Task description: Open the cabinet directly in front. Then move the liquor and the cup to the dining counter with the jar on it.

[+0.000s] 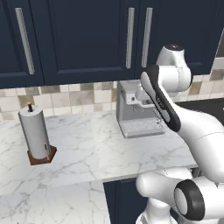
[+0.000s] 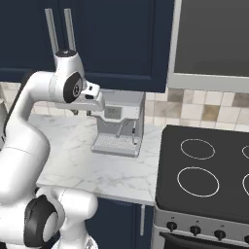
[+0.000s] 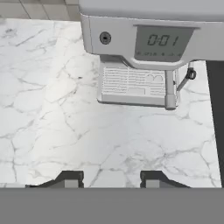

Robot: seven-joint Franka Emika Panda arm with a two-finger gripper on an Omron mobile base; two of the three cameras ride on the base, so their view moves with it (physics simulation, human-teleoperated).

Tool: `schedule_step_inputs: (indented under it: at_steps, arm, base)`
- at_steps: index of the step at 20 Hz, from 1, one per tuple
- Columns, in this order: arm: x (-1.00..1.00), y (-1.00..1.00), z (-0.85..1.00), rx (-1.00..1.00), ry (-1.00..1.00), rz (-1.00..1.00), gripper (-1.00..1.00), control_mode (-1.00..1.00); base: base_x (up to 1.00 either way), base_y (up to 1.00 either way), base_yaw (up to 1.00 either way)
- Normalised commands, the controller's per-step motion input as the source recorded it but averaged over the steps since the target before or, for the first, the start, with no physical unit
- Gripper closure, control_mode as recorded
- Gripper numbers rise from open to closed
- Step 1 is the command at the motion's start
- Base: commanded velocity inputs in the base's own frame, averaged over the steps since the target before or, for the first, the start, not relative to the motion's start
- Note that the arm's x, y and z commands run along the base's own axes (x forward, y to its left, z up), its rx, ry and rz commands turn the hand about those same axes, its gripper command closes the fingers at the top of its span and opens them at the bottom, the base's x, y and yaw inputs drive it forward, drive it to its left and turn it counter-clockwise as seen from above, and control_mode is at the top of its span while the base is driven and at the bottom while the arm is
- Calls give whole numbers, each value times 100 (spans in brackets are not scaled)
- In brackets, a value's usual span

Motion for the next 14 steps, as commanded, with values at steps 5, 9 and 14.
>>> schedule_step_inputs:
  at_steps: [5,9,14]
  arm:
    - [-11,0,19,0,-33,0,-100,-100]
    - [-19,0,44,0,-54,0,-100,-100]
    - [-28,0,48,0,-54,0,-100,-100]
  base:
    - [0,0,0]
    - [0,0,0]
    - [0,0,0]
